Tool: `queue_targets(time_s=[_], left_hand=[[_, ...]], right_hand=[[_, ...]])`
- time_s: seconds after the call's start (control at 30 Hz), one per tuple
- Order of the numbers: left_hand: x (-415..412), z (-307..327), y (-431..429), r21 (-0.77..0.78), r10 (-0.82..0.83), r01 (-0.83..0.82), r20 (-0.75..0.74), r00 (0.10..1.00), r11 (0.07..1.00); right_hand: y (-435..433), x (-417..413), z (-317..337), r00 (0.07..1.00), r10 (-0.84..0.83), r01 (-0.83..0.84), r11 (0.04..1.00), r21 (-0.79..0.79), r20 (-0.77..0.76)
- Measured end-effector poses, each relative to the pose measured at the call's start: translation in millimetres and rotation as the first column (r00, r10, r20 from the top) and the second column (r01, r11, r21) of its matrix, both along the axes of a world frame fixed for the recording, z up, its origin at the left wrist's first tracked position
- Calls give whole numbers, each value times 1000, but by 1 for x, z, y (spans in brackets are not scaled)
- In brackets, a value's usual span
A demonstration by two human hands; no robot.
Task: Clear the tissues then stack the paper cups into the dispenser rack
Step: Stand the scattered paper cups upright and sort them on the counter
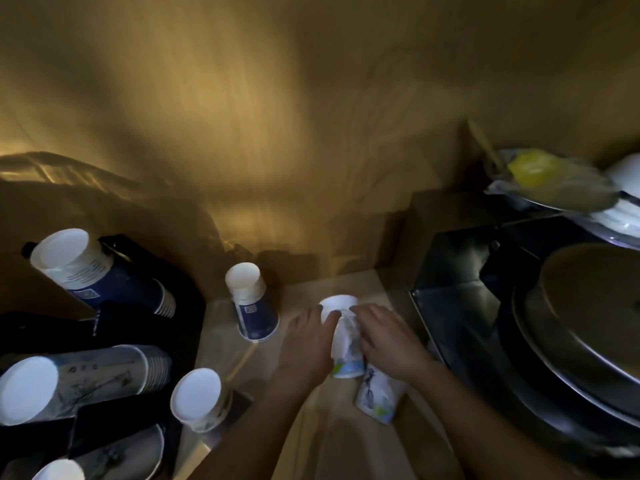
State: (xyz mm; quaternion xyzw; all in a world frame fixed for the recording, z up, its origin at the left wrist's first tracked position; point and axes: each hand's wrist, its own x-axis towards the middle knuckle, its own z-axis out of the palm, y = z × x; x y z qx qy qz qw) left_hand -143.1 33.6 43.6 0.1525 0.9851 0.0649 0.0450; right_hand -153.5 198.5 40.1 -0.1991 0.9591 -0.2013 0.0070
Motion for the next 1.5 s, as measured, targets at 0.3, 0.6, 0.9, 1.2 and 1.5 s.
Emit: queue_targets(time_s=[0.3, 0.6, 0.9, 1.2, 1.5], left_hand=[[25, -49, 15, -299, -342, 348, 74, 937, 888], [5, -45, 17, -395, -479, 400, -124, 869, 827], [30, -48, 3, -62, -72, 58, -255, 964, 996], [45, -33, 1, 771, 469, -418, 177, 865, 480], [45, -46, -6, 764, 420, -474, 292, 859, 438]], right_hand=[[38, 49, -41, 982, 65, -128, 920, 371, 176], [45, 74, -52, 977, 208, -184, 765, 617, 33], [49, 82, -47, 986, 165, -137, 817, 561, 1], [31, 73, -33, 996, -32, 62, 913, 404, -80], [16, 47, 5, 869, -479, 475, 736, -483, 123]])
